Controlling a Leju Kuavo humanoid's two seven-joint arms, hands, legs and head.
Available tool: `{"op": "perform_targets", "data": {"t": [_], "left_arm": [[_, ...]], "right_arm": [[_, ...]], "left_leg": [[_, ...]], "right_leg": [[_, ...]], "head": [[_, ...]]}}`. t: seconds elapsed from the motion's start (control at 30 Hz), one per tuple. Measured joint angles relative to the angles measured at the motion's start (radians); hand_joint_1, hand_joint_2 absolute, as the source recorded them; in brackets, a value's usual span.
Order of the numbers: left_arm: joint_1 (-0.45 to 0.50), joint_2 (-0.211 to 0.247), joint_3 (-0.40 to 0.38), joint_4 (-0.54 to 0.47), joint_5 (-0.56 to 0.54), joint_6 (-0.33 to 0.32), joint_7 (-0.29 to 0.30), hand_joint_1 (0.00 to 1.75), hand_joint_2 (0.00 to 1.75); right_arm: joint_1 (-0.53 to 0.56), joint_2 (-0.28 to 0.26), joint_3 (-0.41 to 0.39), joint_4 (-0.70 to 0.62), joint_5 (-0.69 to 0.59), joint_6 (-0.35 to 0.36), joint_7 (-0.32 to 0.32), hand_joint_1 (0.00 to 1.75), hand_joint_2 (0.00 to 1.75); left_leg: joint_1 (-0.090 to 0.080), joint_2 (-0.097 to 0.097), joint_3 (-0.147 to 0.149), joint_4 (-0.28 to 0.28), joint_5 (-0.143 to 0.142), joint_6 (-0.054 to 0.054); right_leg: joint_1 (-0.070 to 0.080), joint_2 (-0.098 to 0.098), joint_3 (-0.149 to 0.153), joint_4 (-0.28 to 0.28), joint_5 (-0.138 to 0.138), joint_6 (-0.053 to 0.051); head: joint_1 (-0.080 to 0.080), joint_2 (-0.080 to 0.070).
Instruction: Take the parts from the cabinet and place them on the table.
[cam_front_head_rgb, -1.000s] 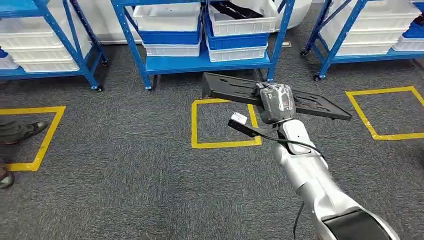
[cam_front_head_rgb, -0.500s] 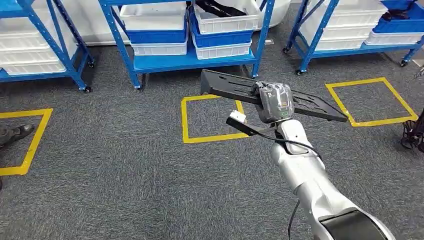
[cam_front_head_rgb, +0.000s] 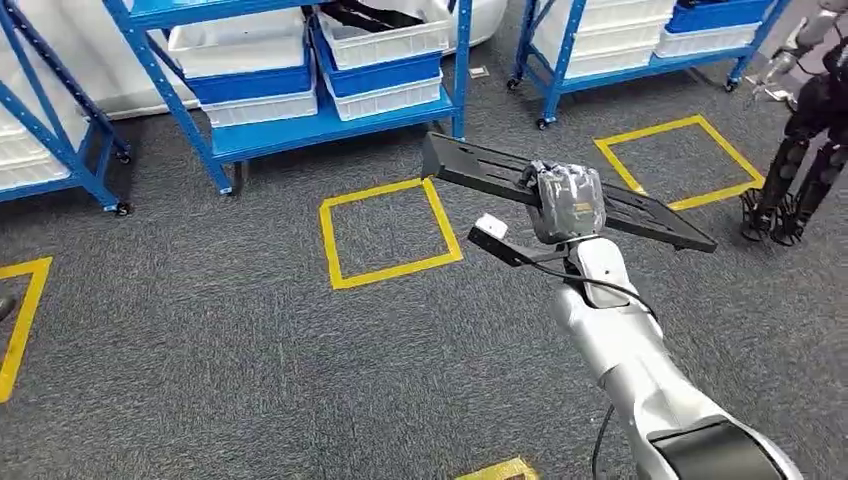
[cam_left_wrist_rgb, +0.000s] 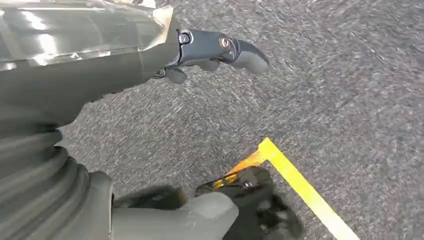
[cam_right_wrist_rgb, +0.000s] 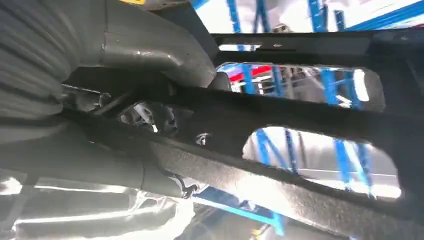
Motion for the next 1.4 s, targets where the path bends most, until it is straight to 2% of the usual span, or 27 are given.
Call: {"op": "perform_targets", "data": {"t": [0.03, 0.1, 0.17, 0.2, 0.23, 0.27, 0.37, 0.4, 0.43, 0.47, 0.53, 0.6, 0.63, 0.7, 0.73, 0.77, 0.8, 0.9, 0.97, 1.0, 1.07, 1.1, 1.13, 1.2, 1.23, 1.27, 1.4], "left_arm": [[0.001, 0.000, 0.000, 0.000, 0.000, 0.000, 0.000, 0.00, 1.75], [0.002, 0.002, 0.000, 0.000, 0.000, 0.000, 0.000, 0.00, 1.75], [0.003, 0.003, 0.001, 0.000, 0.000, 0.000, -0.001, 0.00, 1.75], [0.003, 0.004, 0.002, 0.000, 0.000, 0.000, -0.003, 0.00, 1.75], [0.003, 0.007, 0.003, 0.000, 0.000, 0.000, -0.003, 0.00, 1.75], [0.005, 0.007, 0.004, 0.001, 0.000, 0.000, -0.005, 0.00, 1.75], [0.007, 0.008, 0.005, 0.001, 0.000, 0.000, -0.010, 0.00, 1.75], [0.007, 0.007, 0.006, 0.001, 0.000, 0.000, -0.010, 0.00, 1.75], [0.005, 0.006, 0.008, 0.001, 0.000, 0.000, -0.011, 0.00, 1.75], [0.006, 0.006, 0.010, 0.001, 0.000, 0.000, -0.012, 0.00, 1.75], [0.010, 0.006, 0.012, 0.001, 0.000, 0.000, -0.012, 0.00, 1.75], [0.013, 0.006, 0.013, 0.001, 0.000, 0.000, -0.012, 0.00, 1.75], [0.013, 0.006, 0.013, 0.001, 0.000, 0.000, -0.012, 0.00, 1.75], [0.012, 0.006, 0.013, 0.001, 0.000, 0.000, -0.012, 0.00, 1.75], [0.011, 0.006, 0.013, 0.001, 0.000, 0.000, -0.012, 0.00, 1.75], [0.011, 0.007, 0.014, 0.001, 0.000, 0.000, -0.012, 0.00, 1.75], [0.011, 0.007, 0.014, 0.001, 0.000, 0.000, -0.014, 0.00, 1.75], [0.011, 0.008, 0.018, 0.001, 0.003, 0.003, -0.018, 0.00, 1.75], [0.010, 0.008, 0.024, 0.001, 0.006, 0.008, -0.022, 0.00, 1.75], [0.012, 0.008, 0.026, 0.001, 0.010, 0.009, -0.022, 0.00, 1.75], [0.016, 0.008, 0.029, 0.002, 0.012, 0.012, -0.022, 0.00, 1.75], [0.017, 0.008, 0.031, 0.003, 0.012, 0.013, -0.022, 0.00, 1.75], [0.017, 0.008, 0.034, 0.003, 0.012, 0.013, -0.022, 0.00, 1.75], [0.017, 0.008, 0.038, 0.003, 0.012, 0.014, -0.022, 0.00, 1.75], [0.017, 0.008, 0.038, 0.003, 0.011, 0.014, -0.022, 0.00, 1.75], [0.017, 0.023, 0.040, 0.003, 0.011, 0.015, -0.021, 0.00, 1.75], [0.016, 0.015, 0.042, 0.004, 0.009, 0.018, -0.022, 0.00, 1.75]], "right_arm": [[0.001, 0.001, 0.000, 0.003, 0.003, 0.000, 0.000, 1.75, 1.75], [0.002, -0.002, -0.002, 0.010, 0.011, 0.000, 0.007, 1.75, 1.75], [0.001, -0.003, -0.006, 0.016, 0.018, -0.002, 0.014, 1.75, 1.75], [0.000, -0.003, -0.007, 0.017, 0.030, -0.002, 0.022, 1.75, 1.75], [-0.002, -0.003, -0.008, 0.019, 0.040, -0.002, 0.032, 1.75, 1.75], [-0.010, -0.005, -0.009, 0.023, 0.048, -0.001, 0.042, 1.75, 1.75], [-0.012, -0.022, -0.016, 0.032, 0.067, -0.002, 0.064, 1.75, 1.75], [-0.013, -0.034, -0.023, 0.035, 0.073, -0.002, 0.072, 1.75, 1.75], [-0.016, -0.041, -0.027, 0.037, 0.078, -0.002, 0.079, 1.75, 1.75], [-0.023, -0.050, -0.032, 0.040, 0.084, -0.002, 0.085, 1.75, 1.75], [-0.031, -0.061, -0.040, 0.042, 0.092, -0.003, 0.093, 1.75, 1.75], [-0.029, -0.080, -0.048, 0.048, 0.097, -0.002, 0.095, 1.75, 1.75], [-0.028, -0.084, -0.051, 0.050, 0.098, -0.002, 0.096, 1.75, 1.75], [-0.031, -0.093, -0.055, 0.052, 0.097, -0.002, 0.097, 1.75, 1.75], [-0.034, -0.093, -0.058, 0.052, 0.097, -0.002, 0.097, 1.75, 1.75], [-0.041, -0.092, -0.060, 0.052, 0.097, -0.002, 0.097, 1.75, 1.75], [-0.041, -0.092, -0.060, 0.052, 0.096, -0.002, 0.097, 1.75, 1.75], [-0.038, -0.109, -0.076, 0.052, 0.086, -0.003, 0.097, 1.75, 1.75], [-0.045, -0.116, -0.089, 0.051, 0.081, -0.003, 0.096, 1.75, 1.75], [-0.047, -0.117, -0.093, 0.051, 0.080, -0.003, 0.096, 1.75, 1.75], [-0.046, -0.118, -0.108, 0.045, 0.084, -0.003, 0.097, 1.75, 1.75], [-0.043, -0.122, -0.115, 0.042, 0.087, -0.003, 0.097, 1.75, 1.75], [-0.040, -0.129, -0.123, 0.037, 0.088, -0.003, 0.097, 1.75, 1.75], [-0.033, -0.138, -0.140, 0.021, 0.090, -0.003, 0.097, 1.75, 1.75], [-0.031, -0.143, -0.148, 0.010, 0.090, -0.003, 0.097, 1.75, 1.75], [-0.032, -0.143, -0.154, 0.006, 0.090, -0.003, 0.095, 1.75, 1.75], [-0.017, -0.161, -0.173, -0.011, 0.092, -0.003, 0.094, 1.75, 1.75]], "left_leg": [[0.001, -0.003, -0.036, 0.085, -0.037, -0.002], [0.003, -0.006, -0.054, 0.136, -0.039, -0.001], [0.003, -0.016, 0.015, 0.009, 0.039, 0.007], [0.004, -0.042, 0.065, -0.090, 0.086, 0.015], [0.008, -0.109, 0.096, -0.154, 0.093, 0.025], [0.011, -0.128, 0.101, -0.161, 0.092, 0.028], [-0.001, -0.088, 0.100, -0.169, 0.091, 0.032], [0.006, -0.066, 0.108, -0.193, 0.105, 0.043], [0.006, -0.051, 0.113, -0.206, 0.114, 0.048], [0.004, -0.042, 0.109, -0.208, 0.117, 0.053], [0.001, -0.009, 0.106, -0.207, 0.119, 0.055], [0.000, 0.023, 0.102, -0.206, 0.119, 0.055], [0.000, 0.038, 0.102, -0.205, 0.119, 0.054], [0.000, 0.067, 0.102, -0.200, 0.116, 0.050], [-0.005, 0.079, 0.102, -0.193, 0.111, 0.043], [-0.015, 0.091, 0.097, -0.186, 0.104, 0.036], [-0.017, 0.101, 0.098, -0.185, 0.104, 0.033], [-0.012, 0.131, 0.098, -0.183, 0.105, 0.026], [-0.002, 0.029, 0.076, -0.124, 0.046, 0.011], [-0.001, 0.007, 0.046, -0.051, 0.002, 0.008], [-0.001, -0.003, -0.022, 0.106, -0.065, 0.006], [-0.002, -0.005, -0.041, 0.144, -0.069, 0.010], [-0.004, -0.007, -0.032, 0.127, -0.048, 0.017], [-0.011, -0.025, 0.042, -0.020, 0.038, 0.047], [-0.021, -0.065, 0.089, -0.115, 0.086, 0.070], [-0.021, -0.133, 0.113, -0.160, 0.086, 0.103], [-0.034, -0.081, 0.125, -0.198, 0.098, 0.109]], "right_leg": [[0.002, 0.013, -0.004, 0.001, 0.002, -0.003], [0.003, 0.037, -0.007, 0.002, 0.006, 0.002], [0.002, 0.063, -0.006, 0.002, 0.008, 0.006], [0.002, 0.076, -0.006, 0.002, 0.010, 0.008], [-0.005, 0.084, -0.007, 0.001, 0.012, 0.012], [0.003, 0.095, -0.016, 0.001, 0.018, 0.022], [-0.012, 0.133, -0.027, -0.010, 0.034, 0.046], [0.001, 0.127, -0.036, -0.012, 0.036, 0.051], [0.001, 0.064, -0.050, 0.010, 0.023, 0.045], [0.004, 0.026, -0.074, 0.062, -0.008, 0.037], [0.004, 0.005, -0.147, 0.218, -0.071, 0.031], [0.004, 0.003, -0.183, 0.311, -0.093, 0.041], [0.004, 0.001, -0.161, 0.277, -0.079, 0.049], [0.004, -0.024, -0.057, 0.099, -0.019, 0.066], [0.004, -0.082, -0.003, 0.007, 0.003, 0.070], [0.018, -0.106, 0.010, -0.007, -0.002, 0.058], [0.013, -0.080, 0.000, -0.009, 0.004, 0.046], [0.008, -0.047, -0.006, -0.010, 0.014, 0.029], [0.000, -0.027, -0.009, -0.011, 0.021, 0.016], [0.000, -0.018, -0.011, -0.011, 0.023, 0.013], [0.005, 0.010, -0.017, -0.011, 0.027, 0.006], [0.009, 0.026, -0.020, -0.011, 0.030, 0.004], [0.014, 0.040, -0.021, -0.011, 0.033, 0.001], [0.023, 0.069, -0.020, -0.011, 0.037, 0.000], [0.022, 0.083, -0.020, -0.012, 0.040, 0.000], [0.017, 0.091, -0.023, -0.012, 0.044, 0.004], [0.006, 0.149, -0.036, -0.032, 0.068, 0.033]], "head": [[0.000, 0.000], [0.000, 0.000], [0.000, 0.000], [0.000, 0.000], [0.002, 0.000], [0.006, 0.000], [-0.009, 0.000], [-0.008, 0.000], [-0.005, 0.000], [0.001, 0.000], [0.006, 0.000], [0.008, 0.000], [0.009, 0.000], [0.010, 0.000], [0.010, 0.000], [0.015, 0.000], [0.005, 0.000], [0.003, 0.000], [-0.002, 0.000], [-0.002, 0.000], [-0.003, 0.000], [-0.002, 0.000], [-0.003, 0.000], [-0.003, 0.000], [-0.003, 0.000], [0.005, 0.000], [-0.005, 0.000]]}}
